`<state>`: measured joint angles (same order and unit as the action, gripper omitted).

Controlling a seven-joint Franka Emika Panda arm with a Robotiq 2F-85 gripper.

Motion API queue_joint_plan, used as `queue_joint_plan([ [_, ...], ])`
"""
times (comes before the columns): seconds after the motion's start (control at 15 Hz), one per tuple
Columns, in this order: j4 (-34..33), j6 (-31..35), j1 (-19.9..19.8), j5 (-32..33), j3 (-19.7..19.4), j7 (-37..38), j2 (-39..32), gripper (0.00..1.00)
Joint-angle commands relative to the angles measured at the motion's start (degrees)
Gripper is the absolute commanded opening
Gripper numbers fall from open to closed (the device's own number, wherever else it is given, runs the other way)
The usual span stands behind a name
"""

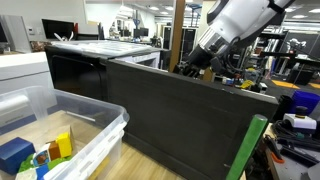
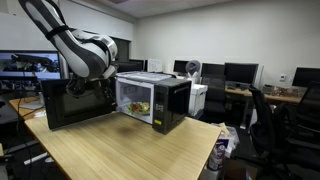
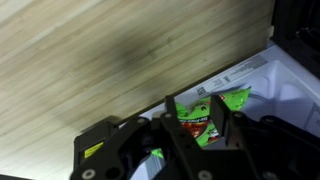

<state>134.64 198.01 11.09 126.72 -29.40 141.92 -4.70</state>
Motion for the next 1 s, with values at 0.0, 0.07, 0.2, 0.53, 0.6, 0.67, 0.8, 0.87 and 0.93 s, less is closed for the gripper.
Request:
queue_joint_plan([
  [0.0, 1.5, -0.3, -3.2, -4.1, 1.8, -11.6, 1.8, 0.10],
  [0.07, 1.6, -0.4, -3.7, -4.8, 1.9, -14.3, 1.6, 0.05],
  [0.2, 2.4, 0.0, -5.2, -6.1, 2.4, -19.2, 0.8, 0.02],
  [0.53, 7.2, 0.0, -11.4, -15.7, 8.8, -34.7, 1.0, 0.02],
  [0.6, 7.5, 0.0, -12.5, -17.8, 9.9, -37.6, 1.1, 0.03],
  [0.67, 7.6, 0.0, -13.4, -20.2, 10.5, -40.8, 1.4, 0.03],
  [0.8, 8.0, 0.0, -16.2, -25.4, 13.0, -47.6, 0.9, 0.02],
  [0.87, 8.2, 0.0, -17.2, -27.0, 13.8, -50.0, 0.4, 0.02],
  [0.93, 8.5, 0.0, -18.3, -28.3, 14.9, -52.1, -0.5, 0.02],
])
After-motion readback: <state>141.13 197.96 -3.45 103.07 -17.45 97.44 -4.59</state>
